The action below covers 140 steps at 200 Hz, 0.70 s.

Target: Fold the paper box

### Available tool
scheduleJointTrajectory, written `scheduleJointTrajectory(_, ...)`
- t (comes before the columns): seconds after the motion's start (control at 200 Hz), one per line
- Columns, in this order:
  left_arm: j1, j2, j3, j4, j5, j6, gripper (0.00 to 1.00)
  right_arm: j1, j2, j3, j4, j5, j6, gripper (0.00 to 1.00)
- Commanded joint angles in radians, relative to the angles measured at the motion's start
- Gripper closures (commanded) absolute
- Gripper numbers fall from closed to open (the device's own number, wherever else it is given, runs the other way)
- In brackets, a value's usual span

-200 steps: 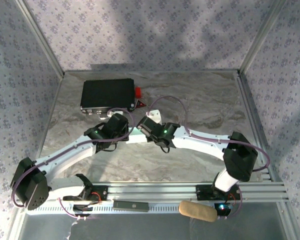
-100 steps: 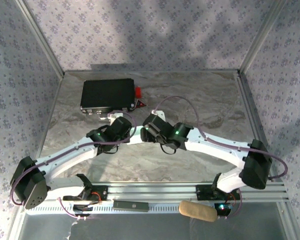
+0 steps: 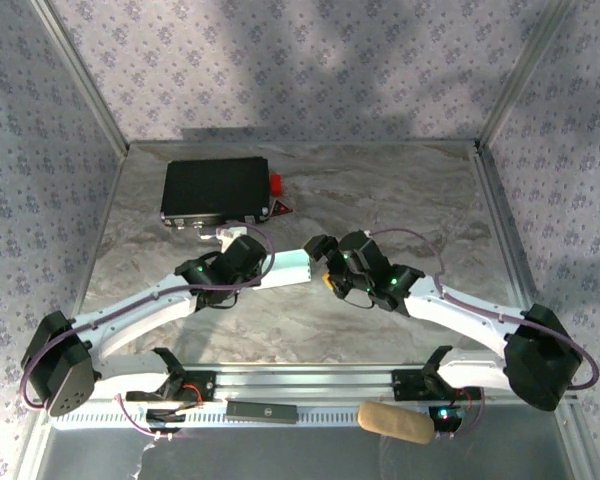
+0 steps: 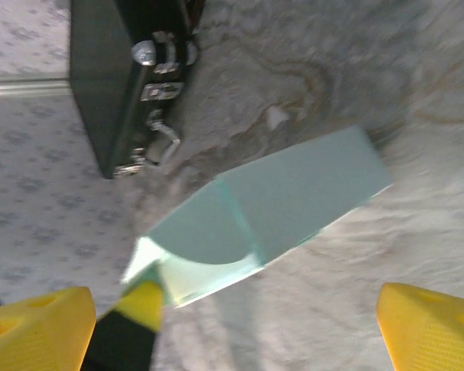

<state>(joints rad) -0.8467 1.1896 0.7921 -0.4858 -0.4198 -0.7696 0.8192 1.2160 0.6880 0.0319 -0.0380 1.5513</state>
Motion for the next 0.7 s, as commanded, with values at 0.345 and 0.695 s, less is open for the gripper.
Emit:
scheduleJointTrajectory(0.345, -0.018, 0.016, 0.059, -0.041, -0.031, -0.010, 1.00, -0.048, 0.150, -0.057, 0.326, -0.154, 0.323, 0.09)
scheduleJointTrajectory(0.695, -0.021, 0.020, 0.061, -0.037, -0.030, -0.005, 1.00, -0.086, 0.194, -0.073, 0.310, -0.199, 0.326, 0.30)
